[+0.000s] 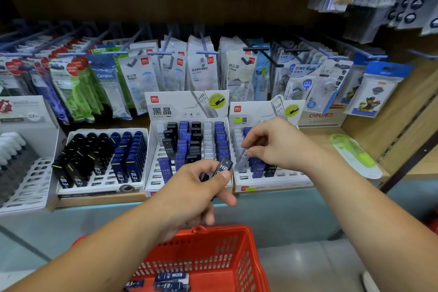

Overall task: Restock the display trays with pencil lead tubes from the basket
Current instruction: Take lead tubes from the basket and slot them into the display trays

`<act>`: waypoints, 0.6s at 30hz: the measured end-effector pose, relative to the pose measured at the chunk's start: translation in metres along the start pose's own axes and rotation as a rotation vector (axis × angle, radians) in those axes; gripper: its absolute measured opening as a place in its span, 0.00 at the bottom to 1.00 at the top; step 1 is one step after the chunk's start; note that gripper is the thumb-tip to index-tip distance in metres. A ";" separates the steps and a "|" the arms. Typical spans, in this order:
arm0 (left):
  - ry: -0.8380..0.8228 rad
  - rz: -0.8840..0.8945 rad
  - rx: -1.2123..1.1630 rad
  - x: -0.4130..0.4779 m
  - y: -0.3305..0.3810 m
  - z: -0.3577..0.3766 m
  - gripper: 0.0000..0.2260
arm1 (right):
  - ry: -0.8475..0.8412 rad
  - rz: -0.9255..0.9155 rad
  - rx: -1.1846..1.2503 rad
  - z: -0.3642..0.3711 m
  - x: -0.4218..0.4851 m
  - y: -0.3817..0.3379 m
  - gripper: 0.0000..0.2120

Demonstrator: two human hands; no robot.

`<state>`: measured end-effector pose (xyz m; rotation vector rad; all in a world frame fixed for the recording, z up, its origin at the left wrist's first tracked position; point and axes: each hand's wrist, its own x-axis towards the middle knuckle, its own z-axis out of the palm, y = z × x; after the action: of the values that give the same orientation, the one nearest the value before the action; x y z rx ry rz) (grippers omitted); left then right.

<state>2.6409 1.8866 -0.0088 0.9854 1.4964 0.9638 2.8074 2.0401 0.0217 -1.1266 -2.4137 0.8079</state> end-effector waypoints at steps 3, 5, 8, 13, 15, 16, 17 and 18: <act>-0.001 -0.008 -0.049 0.003 -0.002 -0.002 0.07 | -0.008 0.003 -0.048 -0.002 0.001 -0.001 0.12; -0.017 -0.009 -0.072 0.004 -0.003 -0.003 0.06 | 0.008 0.011 -0.061 0.001 0.001 0.000 0.12; -0.054 0.011 -0.053 0.003 -0.002 -0.002 0.06 | -0.006 0.002 -0.104 0.011 0.002 0.006 0.10; -0.031 0.035 -0.052 -0.003 0.005 0.003 0.09 | 0.007 -0.058 -0.057 0.010 -0.001 0.005 0.07; -0.008 0.050 -0.033 -0.005 0.008 0.007 0.10 | 0.004 -0.029 0.278 0.001 -0.008 -0.002 0.10; 0.006 0.062 -0.024 -0.005 0.009 0.009 0.10 | -0.062 -0.012 0.450 -0.005 -0.013 -0.005 0.09; 0.021 0.075 -0.018 -0.006 0.012 0.012 0.09 | -0.139 -0.015 0.569 -0.009 -0.017 -0.007 0.08; 0.034 0.086 -0.014 -0.005 0.015 0.016 0.08 | -0.197 -0.032 0.626 -0.011 -0.020 -0.009 0.07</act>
<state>2.6585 1.8876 0.0048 1.0343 1.4835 1.0562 2.8208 2.0235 0.0345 -0.7811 -2.0627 1.5779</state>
